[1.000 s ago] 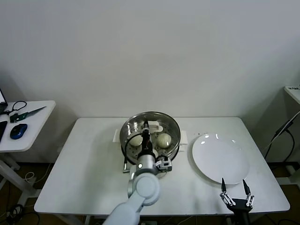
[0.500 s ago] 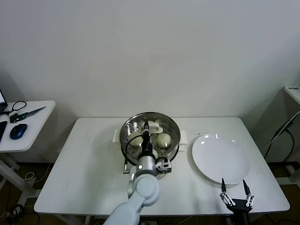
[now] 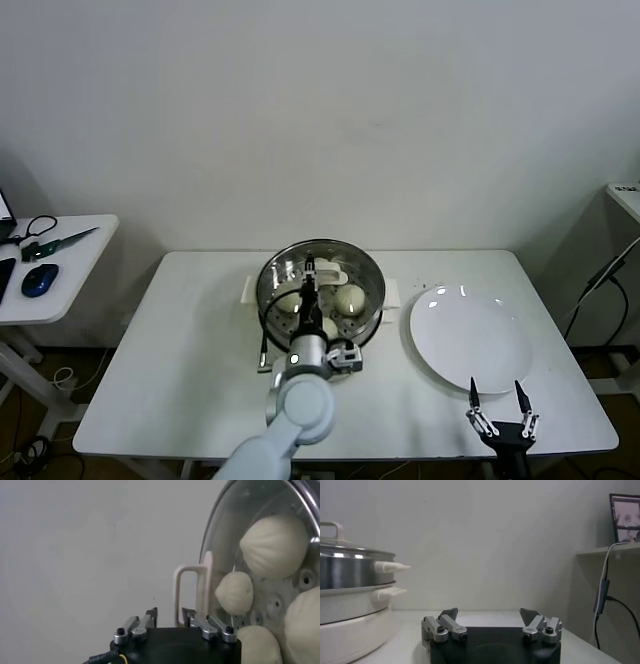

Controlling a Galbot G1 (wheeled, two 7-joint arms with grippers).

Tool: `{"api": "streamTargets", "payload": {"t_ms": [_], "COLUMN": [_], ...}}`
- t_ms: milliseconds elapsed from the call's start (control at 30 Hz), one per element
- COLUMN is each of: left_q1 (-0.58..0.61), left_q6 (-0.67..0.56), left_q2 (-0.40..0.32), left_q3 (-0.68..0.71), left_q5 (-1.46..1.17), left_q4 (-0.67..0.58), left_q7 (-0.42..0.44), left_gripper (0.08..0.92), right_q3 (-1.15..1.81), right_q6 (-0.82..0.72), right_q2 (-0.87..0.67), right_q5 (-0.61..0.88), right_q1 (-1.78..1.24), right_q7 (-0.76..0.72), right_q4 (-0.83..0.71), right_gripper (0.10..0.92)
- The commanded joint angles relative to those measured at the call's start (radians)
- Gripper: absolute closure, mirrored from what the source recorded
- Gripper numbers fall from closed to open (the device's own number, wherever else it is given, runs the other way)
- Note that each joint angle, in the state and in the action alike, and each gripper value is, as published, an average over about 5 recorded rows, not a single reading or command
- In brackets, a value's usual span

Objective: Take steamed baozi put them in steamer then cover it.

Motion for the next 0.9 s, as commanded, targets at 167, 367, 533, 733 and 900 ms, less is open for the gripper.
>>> {"api": "streamTargets", "payload": {"t_ms": [167, 367, 533, 733, 900], "left_q1": [0.001, 0.010, 0.056, 0.154, 0.265], "left_q6": [0.003, 0.033, 0.032, -0.190, -0.425], "left_q2": [0.030, 0.106, 0.166, 0.229, 0.222], "left_q3": [0.008, 0.046, 0.050, -0.109, -0.413], "left_q5": [-0.055, -0.205, -0.377, -0.734, -1.210], "left_q4": [-0.049, -0.181, -0.292, -0.358, -0.378], "left_q7": [-0.003, 0.008, -0.043, -0.242, -0.429], "left_gripper": [0.465, 0.291, 0.192, 0.177, 0.177], "right_q3": [-0.030, -0.065, -0.063, -0.069, -0.074], "right_q6": [-0.067, -0.080, -0.099, -0.084, -0.075], "right_q2": [-0.019, -0.055, -0.068, -0.090, -0.099], "right_q5": [0.013, 0.024, 0.022, 0.043, 0.057], "right_q1": [0.003, -0.001, 0.006, 0.018, 0.037], "right_q7": [0.035, 0.076, 0.070, 0.032, 0.025], "right_q4": [0.019, 0.055, 0.076, 0.068, 0.045], "right_gripper": [0.203, 0.203, 0.203, 0.203, 0.203]}}
